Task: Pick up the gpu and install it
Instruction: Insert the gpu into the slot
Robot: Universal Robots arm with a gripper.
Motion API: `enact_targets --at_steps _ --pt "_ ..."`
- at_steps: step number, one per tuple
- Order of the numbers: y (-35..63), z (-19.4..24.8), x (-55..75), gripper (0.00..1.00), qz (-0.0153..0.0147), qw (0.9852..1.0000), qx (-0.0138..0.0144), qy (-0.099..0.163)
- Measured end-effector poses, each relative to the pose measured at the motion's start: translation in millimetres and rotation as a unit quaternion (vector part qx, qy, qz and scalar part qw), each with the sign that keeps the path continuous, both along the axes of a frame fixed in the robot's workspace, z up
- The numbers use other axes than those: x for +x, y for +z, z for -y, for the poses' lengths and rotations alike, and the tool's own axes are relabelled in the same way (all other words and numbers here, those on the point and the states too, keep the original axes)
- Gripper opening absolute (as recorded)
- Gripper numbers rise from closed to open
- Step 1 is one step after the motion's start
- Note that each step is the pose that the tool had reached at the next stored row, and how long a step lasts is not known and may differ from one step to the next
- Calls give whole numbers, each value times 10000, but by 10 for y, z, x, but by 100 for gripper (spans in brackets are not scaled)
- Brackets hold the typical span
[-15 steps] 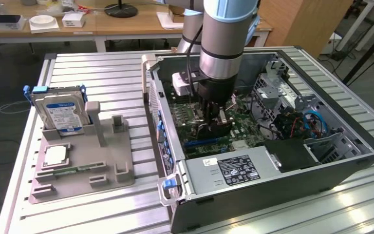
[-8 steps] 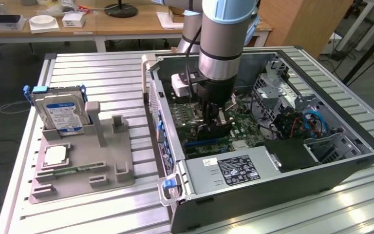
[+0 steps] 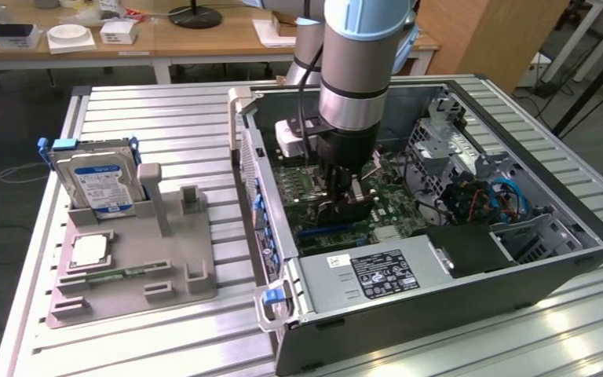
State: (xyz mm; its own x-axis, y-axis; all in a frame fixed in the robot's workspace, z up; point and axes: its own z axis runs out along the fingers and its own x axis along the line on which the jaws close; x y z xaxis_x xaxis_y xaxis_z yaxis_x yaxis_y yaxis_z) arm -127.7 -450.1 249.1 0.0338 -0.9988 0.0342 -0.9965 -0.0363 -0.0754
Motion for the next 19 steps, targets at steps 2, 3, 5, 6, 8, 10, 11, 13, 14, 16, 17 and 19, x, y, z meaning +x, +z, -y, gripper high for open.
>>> enact_targets --at_steps 2,3,5,6,8,10,11,13,14,16,17,19 --pt "-9 0 -1 26 5 10000 0 0" --pt "-14 -1 -1 26 7 10000 1 0" --pt "-14 0 -1 26 6 10000 0 0" --pt "-14 0 -1 26 6 10000 0 0" --pt "-14 0 -1 26 6 10000 0 0" --pt "-14 0 -1 26 7 10000 0 0" --pt "-14 0 -1 26 6 10000 0 0" --pt "-14 0 -1 26 6 10000 0 0" --pt "-14 -1 -1 26 7 10000 0 0" --pt "-14 -7 -1 26 7 10000 0 -1" --pt "-14 -10 -2 26 7 10000 0 -4" --pt "-14 -12 -2 26 6 10000 -1 -22"
